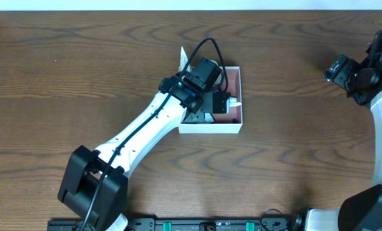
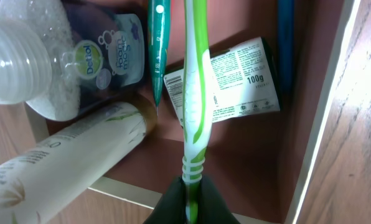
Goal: Pack container
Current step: 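Carry the green toothbrush with left gripper into the box and release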
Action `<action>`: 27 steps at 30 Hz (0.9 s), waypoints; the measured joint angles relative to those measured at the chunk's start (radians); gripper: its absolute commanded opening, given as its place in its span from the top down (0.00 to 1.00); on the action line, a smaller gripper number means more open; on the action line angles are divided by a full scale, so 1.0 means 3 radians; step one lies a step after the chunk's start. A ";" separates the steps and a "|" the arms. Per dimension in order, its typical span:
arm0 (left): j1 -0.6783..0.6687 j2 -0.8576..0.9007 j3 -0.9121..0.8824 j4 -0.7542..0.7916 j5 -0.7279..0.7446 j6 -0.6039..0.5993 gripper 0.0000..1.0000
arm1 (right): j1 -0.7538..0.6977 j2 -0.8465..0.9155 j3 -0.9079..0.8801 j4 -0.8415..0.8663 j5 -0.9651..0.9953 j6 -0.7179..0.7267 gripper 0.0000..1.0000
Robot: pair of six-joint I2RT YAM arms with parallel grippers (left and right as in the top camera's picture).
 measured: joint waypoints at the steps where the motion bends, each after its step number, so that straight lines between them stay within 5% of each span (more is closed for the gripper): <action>1: 0.0000 0.0000 0.0000 -0.0001 0.0000 0.0008 0.65 | 0.0000 0.0000 0.0000 0.0000 0.0000 0.0000 0.01; 3: 0.0001 0.0000 0.0000 0.0001 0.0001 0.0017 0.43 | 0.0000 0.0000 0.0000 0.0000 0.0000 0.0000 0.01; 5: 0.0000 0.0000 -0.0001 0.0008 0.0004 0.0009 0.35 | 0.0000 0.0000 0.0000 0.0000 0.0000 0.0000 0.01; 17: -0.0205 -0.0069 -0.0005 -0.0032 0.0001 -0.0058 0.27 | 0.0000 0.0000 0.0000 0.0000 0.0000 0.0000 0.01; 25: -0.0659 -0.0846 -0.0005 -0.0361 0.0003 -0.0280 0.23 | 0.0000 0.0000 0.0000 -0.0001 0.0000 0.0000 0.01; 27: -0.0824 -0.1074 -0.0005 -0.0490 0.0005 -0.0355 0.09 | 0.0000 0.0000 0.0000 0.0000 0.0000 0.0000 0.01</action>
